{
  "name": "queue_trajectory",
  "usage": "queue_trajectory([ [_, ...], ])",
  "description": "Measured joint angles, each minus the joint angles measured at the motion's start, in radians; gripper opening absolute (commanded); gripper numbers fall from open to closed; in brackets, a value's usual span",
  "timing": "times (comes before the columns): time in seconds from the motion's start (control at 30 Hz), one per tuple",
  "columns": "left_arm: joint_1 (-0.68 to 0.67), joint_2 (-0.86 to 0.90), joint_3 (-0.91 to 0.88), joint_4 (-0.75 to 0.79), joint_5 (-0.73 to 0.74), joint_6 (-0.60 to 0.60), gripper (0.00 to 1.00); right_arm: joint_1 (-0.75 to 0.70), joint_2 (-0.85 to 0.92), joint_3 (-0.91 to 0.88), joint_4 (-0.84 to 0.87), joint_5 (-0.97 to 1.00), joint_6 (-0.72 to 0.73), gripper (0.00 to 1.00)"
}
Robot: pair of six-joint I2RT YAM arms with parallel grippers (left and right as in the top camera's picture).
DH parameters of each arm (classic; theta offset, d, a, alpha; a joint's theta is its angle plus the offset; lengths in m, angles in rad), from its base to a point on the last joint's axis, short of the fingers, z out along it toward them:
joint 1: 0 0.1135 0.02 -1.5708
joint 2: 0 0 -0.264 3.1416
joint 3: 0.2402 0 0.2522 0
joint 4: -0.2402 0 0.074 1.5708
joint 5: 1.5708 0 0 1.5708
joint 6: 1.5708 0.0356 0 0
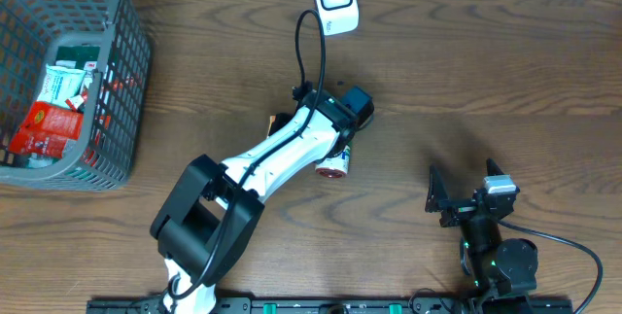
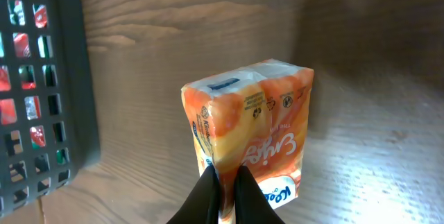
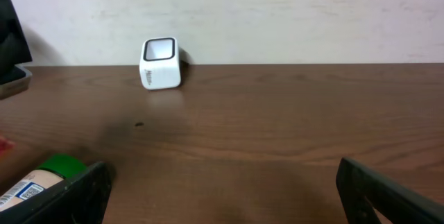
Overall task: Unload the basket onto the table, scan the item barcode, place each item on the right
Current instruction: 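Carry the tissue pack under the white scanner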
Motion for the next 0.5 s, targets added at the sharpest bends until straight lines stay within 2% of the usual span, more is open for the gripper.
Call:
queue_trajectory([
  [0.4, 0.0, 0.085, 0.0, 0.004, -0.016, -0.052, 0.08, 0.0, 0.0, 0.0, 0.0, 0.0, 0.0, 0.99],
  [0.5, 0.0, 0.085, 0.0, 0.005, -0.012, -0.053, 0.15, 0.0, 0.0, 0.0, 0.0, 0.0, 0.0, 0.99],
])
